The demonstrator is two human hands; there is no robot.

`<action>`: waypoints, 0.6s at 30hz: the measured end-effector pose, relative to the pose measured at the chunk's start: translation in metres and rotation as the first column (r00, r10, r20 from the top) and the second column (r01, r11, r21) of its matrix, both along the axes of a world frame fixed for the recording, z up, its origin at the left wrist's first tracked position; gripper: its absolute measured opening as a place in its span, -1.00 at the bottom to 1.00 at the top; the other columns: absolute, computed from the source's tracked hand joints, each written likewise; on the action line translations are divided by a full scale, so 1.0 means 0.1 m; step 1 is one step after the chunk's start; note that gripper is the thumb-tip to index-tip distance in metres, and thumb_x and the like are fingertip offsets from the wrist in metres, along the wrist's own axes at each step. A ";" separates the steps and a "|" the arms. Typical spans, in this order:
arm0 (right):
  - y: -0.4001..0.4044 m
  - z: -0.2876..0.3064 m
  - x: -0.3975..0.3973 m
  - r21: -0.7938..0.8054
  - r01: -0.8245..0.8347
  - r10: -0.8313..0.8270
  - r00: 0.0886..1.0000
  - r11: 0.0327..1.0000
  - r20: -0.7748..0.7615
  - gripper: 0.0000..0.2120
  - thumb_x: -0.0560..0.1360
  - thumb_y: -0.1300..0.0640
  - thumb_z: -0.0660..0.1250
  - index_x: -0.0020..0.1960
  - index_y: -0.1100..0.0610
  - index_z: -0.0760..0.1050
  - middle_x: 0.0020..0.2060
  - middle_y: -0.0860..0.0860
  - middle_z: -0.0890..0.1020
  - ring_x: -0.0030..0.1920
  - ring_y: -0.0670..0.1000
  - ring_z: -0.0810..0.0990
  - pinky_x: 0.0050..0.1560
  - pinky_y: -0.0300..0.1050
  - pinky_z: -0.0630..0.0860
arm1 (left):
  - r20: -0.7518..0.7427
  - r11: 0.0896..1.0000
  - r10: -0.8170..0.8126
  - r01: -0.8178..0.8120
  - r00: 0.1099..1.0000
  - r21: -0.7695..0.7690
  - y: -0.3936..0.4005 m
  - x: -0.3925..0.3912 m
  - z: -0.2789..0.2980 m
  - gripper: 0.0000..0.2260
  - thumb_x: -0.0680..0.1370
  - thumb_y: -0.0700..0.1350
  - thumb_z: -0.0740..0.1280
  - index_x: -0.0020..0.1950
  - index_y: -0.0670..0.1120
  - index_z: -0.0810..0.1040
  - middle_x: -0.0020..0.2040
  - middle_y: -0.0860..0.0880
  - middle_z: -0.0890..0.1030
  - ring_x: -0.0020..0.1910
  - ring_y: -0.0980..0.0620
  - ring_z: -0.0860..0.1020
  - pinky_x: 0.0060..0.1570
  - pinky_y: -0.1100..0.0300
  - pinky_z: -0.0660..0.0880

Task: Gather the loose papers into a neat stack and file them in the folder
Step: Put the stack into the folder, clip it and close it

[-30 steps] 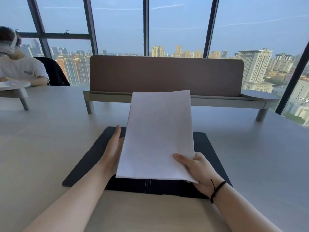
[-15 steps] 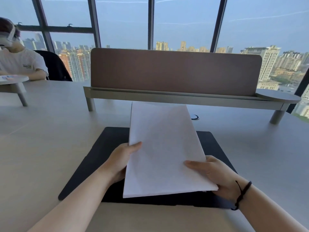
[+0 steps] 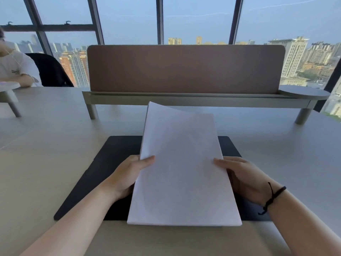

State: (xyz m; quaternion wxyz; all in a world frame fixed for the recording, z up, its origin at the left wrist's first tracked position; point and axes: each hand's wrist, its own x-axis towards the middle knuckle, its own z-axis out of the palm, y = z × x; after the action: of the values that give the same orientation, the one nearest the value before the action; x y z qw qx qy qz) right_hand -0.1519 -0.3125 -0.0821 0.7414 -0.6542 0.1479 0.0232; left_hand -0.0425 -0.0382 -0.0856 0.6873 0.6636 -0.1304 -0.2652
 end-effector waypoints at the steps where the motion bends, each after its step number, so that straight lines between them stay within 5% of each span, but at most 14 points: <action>1: -0.01 -0.01 0.00 -0.007 0.010 -0.010 1.000 1.000 -0.003 -0.74 0.58 0.16 0.31 0.13 0.28 0.67 0.10 0.25 0.71 0.20 0.35 0.62 0.31 0.33 0.48 | 0.001 1.000 -0.011 0.011 1.000 0.009 0.00 -0.01 0.00 -0.72 0.61 -0.10 0.25 0.19 -0.21 0.64 0.11 -0.19 0.70 0.09 -0.18 0.68 0.11 -0.05 0.54; 11: -0.06 0.00 0.00 -0.074 0.032 -0.032 0.999 0.997 0.012 -0.76 0.60 0.22 0.29 0.15 0.34 0.63 0.07 0.28 0.72 0.12 0.34 0.67 0.20 0.23 0.59 | 0.021 0.999 -0.034 0.034 0.999 0.005 -0.05 -0.06 0.00 -0.69 0.60 -0.05 0.25 0.18 -0.21 0.65 0.11 -0.19 0.70 0.09 -0.18 0.67 0.12 -0.05 0.54; 15: -0.25 0.11 -0.08 0.009 0.104 -0.104 0.994 0.995 0.030 -0.76 0.58 0.22 0.30 0.14 0.34 0.63 -0.01 0.29 0.73 -0.05 0.31 0.73 -0.11 0.14 0.70 | 0.034 0.996 0.089 -0.090 0.995 0.012 -0.09 0.02 -0.04 -0.61 0.66 0.05 0.16 0.17 -0.23 0.61 -0.08 -0.22 0.66 -0.40 -0.06 0.54 -0.45 0.17 0.41; 18: -0.40 0.13 -0.13 0.039 0.201 -0.203 0.978 0.979 0.045 -0.81 0.58 0.24 0.31 0.07 0.34 0.63 -0.22 0.21 0.76 -0.34 0.16 0.74 -0.43 -0.06 0.65 | 0.419 0.889 0.066 -0.244 0.906 0.387 -0.12 0.09 -0.12 -0.77 0.62 0.03 0.27 0.12 -0.10 0.59 -0.05 -0.07 0.69 -0.37 0.06 0.53 -0.40 0.24 0.43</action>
State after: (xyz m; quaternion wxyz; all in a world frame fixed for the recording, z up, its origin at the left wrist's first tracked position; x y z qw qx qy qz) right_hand -0.1651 -0.3521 -0.0686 0.7545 -0.6232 0.1948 -0.0656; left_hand -0.0336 -0.0507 -0.0974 0.5023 0.8467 -0.1498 -0.0914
